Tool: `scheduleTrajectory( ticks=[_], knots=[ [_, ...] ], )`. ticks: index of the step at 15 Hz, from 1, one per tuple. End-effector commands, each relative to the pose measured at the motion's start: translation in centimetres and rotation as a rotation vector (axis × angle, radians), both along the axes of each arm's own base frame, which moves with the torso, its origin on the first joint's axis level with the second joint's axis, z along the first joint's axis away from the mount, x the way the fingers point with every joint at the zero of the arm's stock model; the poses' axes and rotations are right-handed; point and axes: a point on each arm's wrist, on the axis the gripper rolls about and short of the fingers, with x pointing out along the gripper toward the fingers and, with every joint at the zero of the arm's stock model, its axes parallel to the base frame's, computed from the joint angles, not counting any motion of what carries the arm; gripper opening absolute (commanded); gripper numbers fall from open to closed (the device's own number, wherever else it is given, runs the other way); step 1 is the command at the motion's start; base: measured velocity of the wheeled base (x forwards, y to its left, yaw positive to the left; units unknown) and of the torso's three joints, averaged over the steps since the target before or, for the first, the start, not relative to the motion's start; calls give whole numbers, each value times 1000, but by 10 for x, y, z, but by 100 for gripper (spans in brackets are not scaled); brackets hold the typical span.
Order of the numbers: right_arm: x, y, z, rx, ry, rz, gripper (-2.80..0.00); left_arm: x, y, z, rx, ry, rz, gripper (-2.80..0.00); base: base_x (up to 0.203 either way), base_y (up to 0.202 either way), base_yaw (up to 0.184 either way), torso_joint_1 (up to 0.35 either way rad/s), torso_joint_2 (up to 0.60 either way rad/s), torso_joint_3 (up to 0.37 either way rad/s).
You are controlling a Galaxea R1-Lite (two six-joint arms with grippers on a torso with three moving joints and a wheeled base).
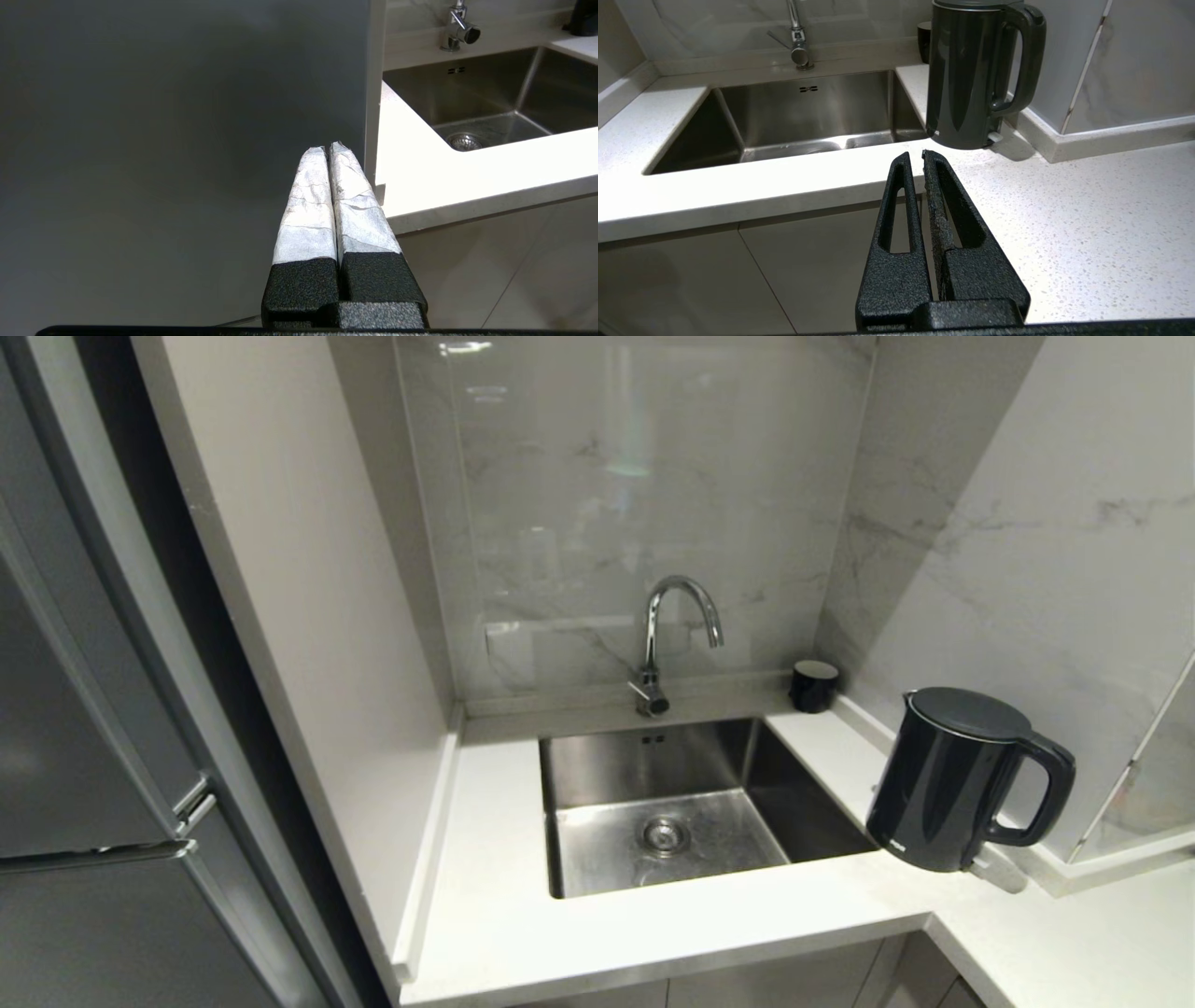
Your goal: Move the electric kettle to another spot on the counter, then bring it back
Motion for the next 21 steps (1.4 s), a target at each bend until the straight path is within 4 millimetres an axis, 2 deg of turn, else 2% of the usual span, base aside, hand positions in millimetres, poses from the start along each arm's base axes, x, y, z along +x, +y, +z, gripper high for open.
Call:
scheduleTrajectory(
  ticks=[1, 21],
  knots=[
    [0, 0, 0, 1, 1, 0, -280, 0, 0, 0, 1, 2, 0, -280, 0, 0, 0, -135, 311, 182],
    [0, 0, 0, 3, 1, 0, -280, 0, 0, 0, -1, 0, 0, -280, 0, 0, 0, -131, 341, 208]
  ],
)
